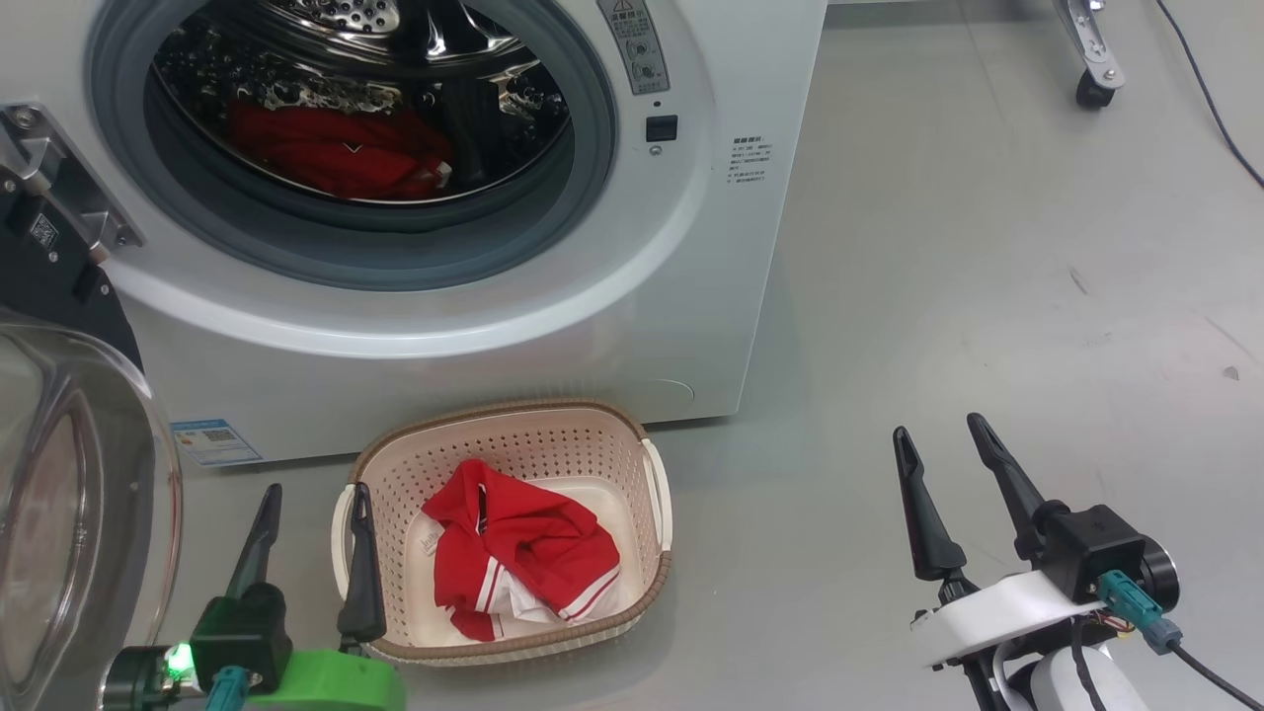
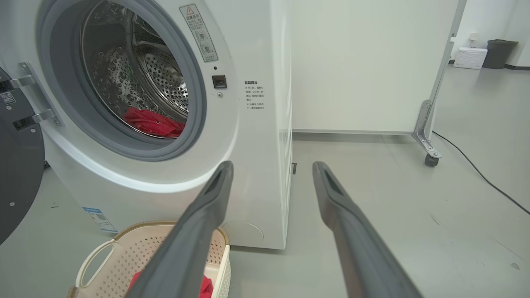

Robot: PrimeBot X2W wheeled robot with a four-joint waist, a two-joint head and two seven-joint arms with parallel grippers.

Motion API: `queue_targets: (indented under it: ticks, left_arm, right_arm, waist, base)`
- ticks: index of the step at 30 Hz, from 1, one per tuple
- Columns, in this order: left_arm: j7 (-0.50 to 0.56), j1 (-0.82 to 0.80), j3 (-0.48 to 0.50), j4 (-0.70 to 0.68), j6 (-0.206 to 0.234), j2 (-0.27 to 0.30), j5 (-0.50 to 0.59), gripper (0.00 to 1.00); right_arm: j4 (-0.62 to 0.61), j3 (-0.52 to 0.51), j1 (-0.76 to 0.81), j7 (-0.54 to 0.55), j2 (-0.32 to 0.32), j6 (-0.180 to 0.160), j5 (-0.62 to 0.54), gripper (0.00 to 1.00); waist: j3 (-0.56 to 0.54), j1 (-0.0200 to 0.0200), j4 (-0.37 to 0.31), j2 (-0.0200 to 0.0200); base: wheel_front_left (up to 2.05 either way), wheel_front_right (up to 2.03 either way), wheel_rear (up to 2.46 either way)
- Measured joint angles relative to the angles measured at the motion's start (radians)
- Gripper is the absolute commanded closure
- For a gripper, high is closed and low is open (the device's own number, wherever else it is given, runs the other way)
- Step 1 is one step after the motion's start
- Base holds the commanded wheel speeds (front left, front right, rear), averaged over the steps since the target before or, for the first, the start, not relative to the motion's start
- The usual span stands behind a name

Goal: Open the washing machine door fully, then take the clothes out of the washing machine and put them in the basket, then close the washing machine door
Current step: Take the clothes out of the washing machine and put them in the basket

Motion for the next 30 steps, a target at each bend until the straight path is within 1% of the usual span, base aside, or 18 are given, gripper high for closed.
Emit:
queue_targets:
  ticks: [5,9,12,16,21,26,30]
  left_arm:
    - [0.026,-0.014,-0.034,0.018,0.000,0.000,0.000,0.00]
    - [0.053,-0.060,-0.056,0.035,-0.003,-0.001,-0.005,0.00]
    - [0.084,-0.116,-0.065,0.057,-0.012,-0.001,-0.009,0.00]
    - [0.130,-0.207,-0.084,0.086,-0.035,-0.001,-0.008,0.00]
    - [0.192,-0.335,-0.084,0.135,-0.054,0.000,-0.008,0.00]
    - [0.268,-0.459,-0.067,0.181,-0.068,0.023,-0.007,0.00]
    - [0.340,-0.566,-0.055,0.218,-0.082,0.064,-0.006,0.00]
  right_arm:
    - [-0.009,0.014,0.000,0.000,0.000,0.001,-0.008,0.00]
    - [-0.020,0.023,-0.001,0.000,0.001,0.002,-0.009,0.00]
    - [-0.030,0.023,-0.004,0.000,0.001,0.002,-0.009,0.00]
    - [-0.044,0.024,-0.012,0.000,0.001,0.002,-0.009,0.00]
    - [-0.056,0.031,-0.045,0.000,0.001,0.011,-0.008,0.00]
    - [-0.067,0.041,-0.085,0.000,0.001,0.019,-0.003,0.00]
    - [-0.074,0.041,-0.118,0.000,0.002,0.019,0.008,0.00]
  waist:
    - [0.020,0.0000,-0.001,0.0000]
    - [0.044,0.0000,-0.009,0.0000]
    - [0.069,0.0000,-0.018,0.0000]
    - [0.111,0.0000,-0.029,0.0000]
    - [0.174,0.0000,-0.043,0.0000]
    - [0.241,0.0001,-0.058,0.0000]
    - [0.296,0.0001,-0.072,0.0000]
  base:
    - [0.00,0.00,0.00]
    - [0.00,0.00,0.00]
    - [0.00,0.00,0.00]
    - [0.00,0.00,0.00]
    - [0.00,0.00,0.00]
    - [0.00,0.00,0.00]
    - [0.00,0.00,0.00]
